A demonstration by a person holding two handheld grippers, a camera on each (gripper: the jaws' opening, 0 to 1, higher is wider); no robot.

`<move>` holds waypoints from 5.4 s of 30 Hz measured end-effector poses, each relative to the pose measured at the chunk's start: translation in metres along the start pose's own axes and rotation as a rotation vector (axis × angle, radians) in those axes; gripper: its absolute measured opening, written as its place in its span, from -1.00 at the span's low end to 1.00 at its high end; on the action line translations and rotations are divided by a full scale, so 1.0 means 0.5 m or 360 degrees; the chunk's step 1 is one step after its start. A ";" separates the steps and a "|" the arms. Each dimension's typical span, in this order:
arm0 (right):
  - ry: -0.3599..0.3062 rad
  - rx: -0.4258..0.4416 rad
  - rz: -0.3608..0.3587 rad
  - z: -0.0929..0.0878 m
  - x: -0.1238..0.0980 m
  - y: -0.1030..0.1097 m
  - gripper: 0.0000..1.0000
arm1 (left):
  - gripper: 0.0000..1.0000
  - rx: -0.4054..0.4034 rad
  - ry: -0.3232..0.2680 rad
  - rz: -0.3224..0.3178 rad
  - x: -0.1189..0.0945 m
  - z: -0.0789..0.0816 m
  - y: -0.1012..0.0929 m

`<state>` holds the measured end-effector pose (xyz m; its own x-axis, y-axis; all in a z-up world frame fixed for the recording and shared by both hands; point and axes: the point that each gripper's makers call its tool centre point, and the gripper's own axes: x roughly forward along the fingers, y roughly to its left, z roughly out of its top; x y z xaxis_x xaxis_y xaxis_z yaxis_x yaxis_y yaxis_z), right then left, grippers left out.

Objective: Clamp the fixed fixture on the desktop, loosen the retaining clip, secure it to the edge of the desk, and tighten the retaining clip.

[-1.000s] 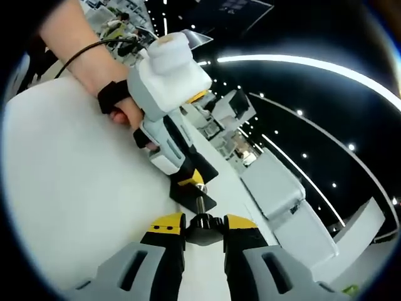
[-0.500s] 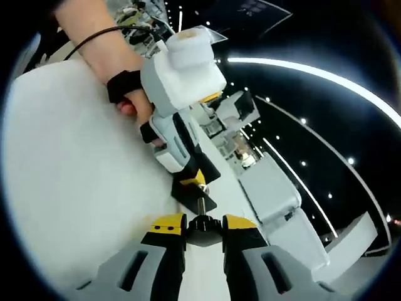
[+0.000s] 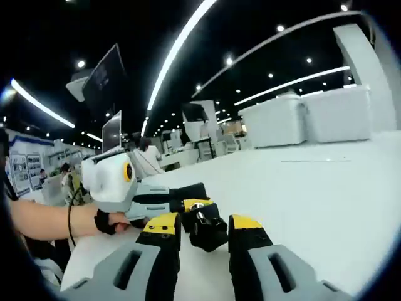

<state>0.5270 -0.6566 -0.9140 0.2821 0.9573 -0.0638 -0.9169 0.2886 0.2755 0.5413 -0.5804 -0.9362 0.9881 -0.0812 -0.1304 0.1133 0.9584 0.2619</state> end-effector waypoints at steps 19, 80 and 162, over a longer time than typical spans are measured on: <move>0.0073 -0.0472 -0.0031 -0.005 0.019 0.006 -0.58 | -0.82 0.0003 0.0000 0.0008 -0.003 0.000 0.001; 0.0113 -0.0394 -0.0073 -0.013 0.012 0.002 -0.39 | -0.81 0.0006 0.0001 0.0010 -0.003 0.001 0.003; 0.0293 -0.2267 -0.0253 -0.020 0.026 0.043 -0.51 | -0.81 -0.0020 0.0003 0.0028 -0.001 0.001 0.008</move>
<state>0.5082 -0.6376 -0.9185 0.4672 0.8708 -0.1528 -0.4075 0.0587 -0.9113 0.5412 -0.5765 -0.9348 0.9897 -0.0638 -0.1278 0.0947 0.9630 0.2522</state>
